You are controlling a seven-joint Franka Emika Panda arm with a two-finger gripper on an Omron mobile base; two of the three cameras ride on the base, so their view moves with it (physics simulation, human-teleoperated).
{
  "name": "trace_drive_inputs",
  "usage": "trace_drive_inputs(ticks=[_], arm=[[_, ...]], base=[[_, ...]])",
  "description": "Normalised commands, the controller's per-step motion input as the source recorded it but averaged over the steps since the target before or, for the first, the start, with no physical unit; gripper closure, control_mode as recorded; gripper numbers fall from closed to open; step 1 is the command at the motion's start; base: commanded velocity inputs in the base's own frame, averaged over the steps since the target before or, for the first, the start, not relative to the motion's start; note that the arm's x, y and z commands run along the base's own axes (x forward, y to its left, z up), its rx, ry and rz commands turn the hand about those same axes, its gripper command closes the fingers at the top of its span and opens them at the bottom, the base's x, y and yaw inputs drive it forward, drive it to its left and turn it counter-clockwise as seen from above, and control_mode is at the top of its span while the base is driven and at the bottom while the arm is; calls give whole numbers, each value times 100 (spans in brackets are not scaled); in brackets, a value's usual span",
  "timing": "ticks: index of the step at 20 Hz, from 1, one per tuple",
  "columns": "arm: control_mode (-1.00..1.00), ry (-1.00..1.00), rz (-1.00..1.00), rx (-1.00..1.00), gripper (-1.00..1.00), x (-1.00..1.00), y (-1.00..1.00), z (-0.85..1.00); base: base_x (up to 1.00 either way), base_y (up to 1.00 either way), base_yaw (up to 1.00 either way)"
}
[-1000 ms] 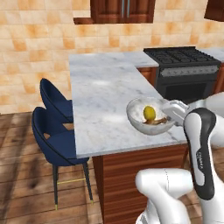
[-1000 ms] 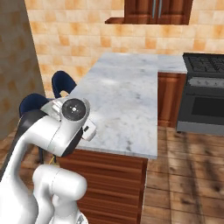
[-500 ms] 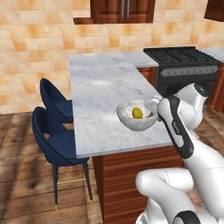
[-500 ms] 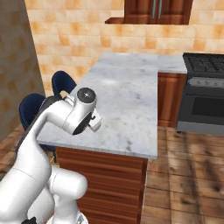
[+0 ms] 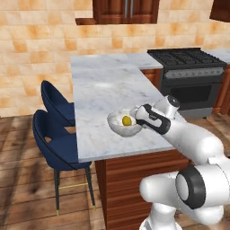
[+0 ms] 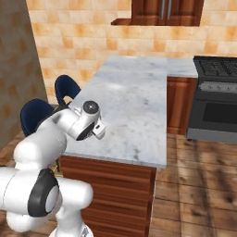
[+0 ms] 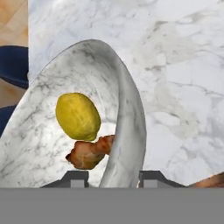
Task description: The microwave is finished heating the chicken drumstick and lemon. Take the bowl containing the food and place it on the dining counter.
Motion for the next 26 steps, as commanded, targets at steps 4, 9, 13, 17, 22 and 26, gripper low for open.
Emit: trace_drive_inputs(ticks=[4, 9, 13, 17, 22, 26], arm=[[-100, 0, 0, -1, 100, 89, 19, -47], [-100, 2, 0, 0, -100, 37, 2, -7], [-100, 0, 0, 0, -100, -4, 0, 3], [-100, 0, -2, 2, -100, -61, -10, 75], [-100, -3, -3, 3, -100, -98, -15, 100], [-100, -7, 0, 1, -100, -100, -1, 100]], base=[[0, 0, 0], [0, 0, 0], [0, 0, 0], [0, 0, 0], [0, 0, 0], [0, 0, 0]])
